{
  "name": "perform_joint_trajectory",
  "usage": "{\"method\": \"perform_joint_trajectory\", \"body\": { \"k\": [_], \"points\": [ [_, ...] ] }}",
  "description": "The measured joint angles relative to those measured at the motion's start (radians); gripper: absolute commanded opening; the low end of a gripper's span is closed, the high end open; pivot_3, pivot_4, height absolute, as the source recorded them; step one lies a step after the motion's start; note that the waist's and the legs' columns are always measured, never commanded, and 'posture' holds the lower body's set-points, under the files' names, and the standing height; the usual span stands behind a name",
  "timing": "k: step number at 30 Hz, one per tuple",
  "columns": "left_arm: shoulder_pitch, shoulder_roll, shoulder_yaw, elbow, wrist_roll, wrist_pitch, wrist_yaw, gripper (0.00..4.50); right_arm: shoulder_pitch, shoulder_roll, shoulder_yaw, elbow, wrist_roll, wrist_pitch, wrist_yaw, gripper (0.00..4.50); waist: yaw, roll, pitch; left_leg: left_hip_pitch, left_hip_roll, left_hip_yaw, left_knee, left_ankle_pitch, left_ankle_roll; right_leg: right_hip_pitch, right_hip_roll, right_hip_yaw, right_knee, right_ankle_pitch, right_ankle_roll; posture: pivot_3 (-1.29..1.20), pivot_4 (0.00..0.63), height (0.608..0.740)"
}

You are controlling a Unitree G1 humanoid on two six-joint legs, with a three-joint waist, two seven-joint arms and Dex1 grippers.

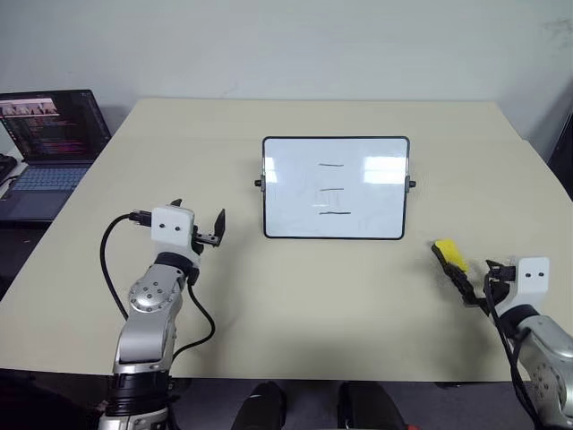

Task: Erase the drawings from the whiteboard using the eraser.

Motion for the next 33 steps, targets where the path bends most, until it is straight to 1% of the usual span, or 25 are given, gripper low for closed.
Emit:
{"method": "perform_joint_trajectory", "body": {
  "k": [5,8,12,16,19,21,23,25,28,30,32,33],
  "points": [
    [0.011,-0.001,-0.021,0.002,-0.025,0.007,-0.053,4.50,0.003,0.011,0.026,-0.021,-0.010,0.031,-0.027,4.44,0.000,0.000,0.000,0.000,0.000,0.000,0.000,0.000,0.000,0.000,0.000,0.000,0.000,-0.001,0.001,0.00,0.150,0.740],
    [0.011,-0.003,-0.021,0.002,-0.058,0.044,-0.089,4.50,0.008,0.013,0.037,-0.051,-0.013,0.050,-0.043,4.44,0.001,0.000,0.000,0.000,0.000,0.000,0.000,0.000,0.000,0.000,0.000,0.000,0.000,0.000,0.001,0.00,0.150,0.740],
    [-0.033,0.048,-0.026,0.001,-0.107,0.047,-0.191,4.50,0.011,0.014,0.047,-0.122,-0.018,0.053,-0.062,4.44,0.003,0.000,0.000,0.000,0.000,0.000,0.000,0.000,0.000,0.000,0.001,-0.001,0.000,-0.001,0.001,0.00,0.150,0.740],
    [-0.080,0.100,-0.016,-0.001,-0.162,0.069,-0.269,4.50,0.005,0.029,0.049,-0.151,-0.019,0.069,-0.091,4.44,0.002,0.000,0.000,0.000,0.001,0.000,0.000,0.000,0.000,0.000,0.001,0.000,0.000,-0.001,0.001,0.00,0.150,0.740],
    [-0.142,0.138,-0.002,-0.040,-0.251,0.140,-0.334,4.50,-0.037,0.013,0.050,-0.168,0.002,0.116,-0.084,4.44,0.002,0.000,0.000,-0.001,0.001,0.000,0.001,0.000,0.000,0.000,0.001,0.000,0.000,0.000,0.000,0.00,0.150,0.740],
    [-0.202,0.200,0.000,-0.092,-0.333,0.210,-0.403,4.50,-0.083,0.011,0.047,-0.234,0.049,0.191,-0.105,4.44,0.000,0.000,0.000,-0.001,0.002,0.000,0.001,0.000,0.000,-0.001,0.002,0.000,0.001,0.000,0.000,0.00,0.150,0.740],
    [-0.250,0.270,0.000,-0.112,-0.384,0.265,-0.476,4.50,-0.121,0.012,0.044,-0.289,0.089,0.242,-0.127,4.44,-0.003,0.001,0.000,0.000,0.001,0.000,0.001,0.000,0.000,0.000,0.003,0.000,0.000,0.000,0.000,0.00,0.150,0.740],
    [-0.267,0.325,-0.005,-0.125,-0.442,0.334,-0.550,4.50,-0.141,0.018,0.035,-0.314,0.122,0.290,-0.148,4.44,-0.006,0.001,0.000,0.000,0.002,0.000,0.000,0.000,0.000,0.000,0.003,0.000,0.000,0.000,-0.001,0.00,0.150,0.740],
    [-0.276,0.406,-0.054,-0.156,-0.537,0.447,-0.684,4.50,-0.151,0.022,0.032,-0.312,0.146,0.345,-0.167,4.44,-0.012,0.000,0.000,-0.001,0.001,0.000,0.000,0.000,0.001,-0.001,0.002,0.000,0.000,0.000,0.000,0.00,0.150,0.740],
    [-0.273,0.439,-0.089,-0.172,-0.561,0.465,-0.760,4.50,-0.154,0.021,0.040,-0.306,0.145,0.357,-0.169,4.44,-0.015,0.000,0.000,-0.001,0.001,0.000,0.000,-0.001,0.001,-0.001,0.002,0.000,0.000,0.000,-0.001,0.00,0.150,0.740],
    [-0.263,0.484,-0.141,-0.179,-0.557,0.462,-0.846,4.50,-0.168,0.000,0.048,-0.287,0.150,0.390,-0.159,4.44,-0.019,0.001,0.001,0.000,0.001,0.000,0.000,-0.001,0.001,-0.001,0.002,0.000,0.000,0.000,-0.001,0.00,0.150,0.740],
    [-0.263,0.488,-0.164,-0.179,-0.549,0.456,-0.874,4.50,-0.177,-0.011,0.046,-0.273,0.150,0.396,-0.155,4.44,-0.019,0.001,0.001,0.000,0.001,0.001,0.000,-0.001,0.002,-0.001,0.002,0.001,0.000,0.000,-0.001,0.00,0.150,0.740]
  ]
}}
